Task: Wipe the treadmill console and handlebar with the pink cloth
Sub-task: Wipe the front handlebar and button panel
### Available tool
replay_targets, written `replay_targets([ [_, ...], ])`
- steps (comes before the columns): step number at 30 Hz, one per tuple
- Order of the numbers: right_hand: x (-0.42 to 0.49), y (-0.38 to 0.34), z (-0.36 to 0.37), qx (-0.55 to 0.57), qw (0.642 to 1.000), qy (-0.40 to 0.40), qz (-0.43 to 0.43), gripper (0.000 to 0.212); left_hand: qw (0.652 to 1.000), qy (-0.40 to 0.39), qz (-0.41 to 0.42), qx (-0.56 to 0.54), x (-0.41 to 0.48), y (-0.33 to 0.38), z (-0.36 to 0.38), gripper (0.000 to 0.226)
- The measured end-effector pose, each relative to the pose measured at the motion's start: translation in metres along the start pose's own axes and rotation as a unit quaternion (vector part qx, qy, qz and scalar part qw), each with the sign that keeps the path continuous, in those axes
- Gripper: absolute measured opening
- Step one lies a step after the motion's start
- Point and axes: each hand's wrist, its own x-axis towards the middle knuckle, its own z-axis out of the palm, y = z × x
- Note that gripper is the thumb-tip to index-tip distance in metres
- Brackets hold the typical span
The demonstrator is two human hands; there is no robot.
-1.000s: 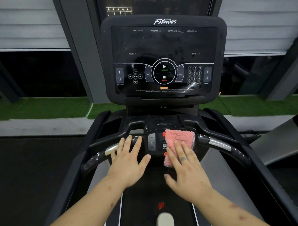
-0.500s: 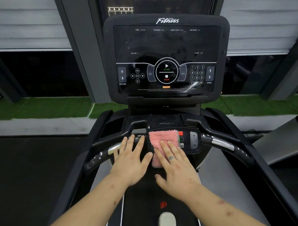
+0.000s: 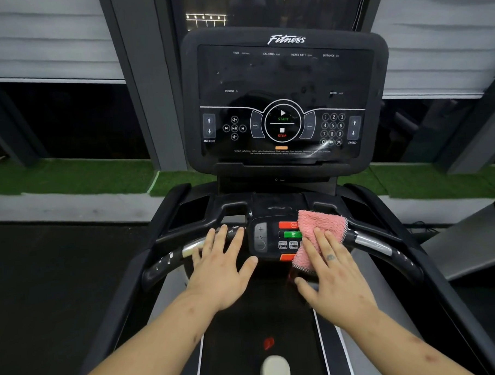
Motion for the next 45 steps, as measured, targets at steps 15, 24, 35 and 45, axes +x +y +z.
replay_targets([
  [15, 0.003, -0.004, 0.003, 0.000, 1.000, 0.000, 0.010, 0.091, 1.000, 0.004, 0.000, 0.001, -0.001, 0.001, -0.002, 0.075],
  [24, -0.020, -0.008, 0.010, -0.004, 0.999, -0.038, 0.001, 0.090, 1.000, 0.013, -0.001, 0.008, 0.001, 0.000, 0.002, 0.075],
  [35, 0.023, -0.011, -0.007, 0.007, 1.000, -0.003, 0.000, 0.088, 1.000, 0.013, 0.000, 0.009, 0.001, 0.000, 0.004, 0.076],
  [45, -0.015, -0.011, 0.014, 0.016, 1.000, -0.014, 0.004, 0.089, 1.000, 0.014, 0.002, 0.016, 0.001, 0.000, 0.003, 0.076],
])
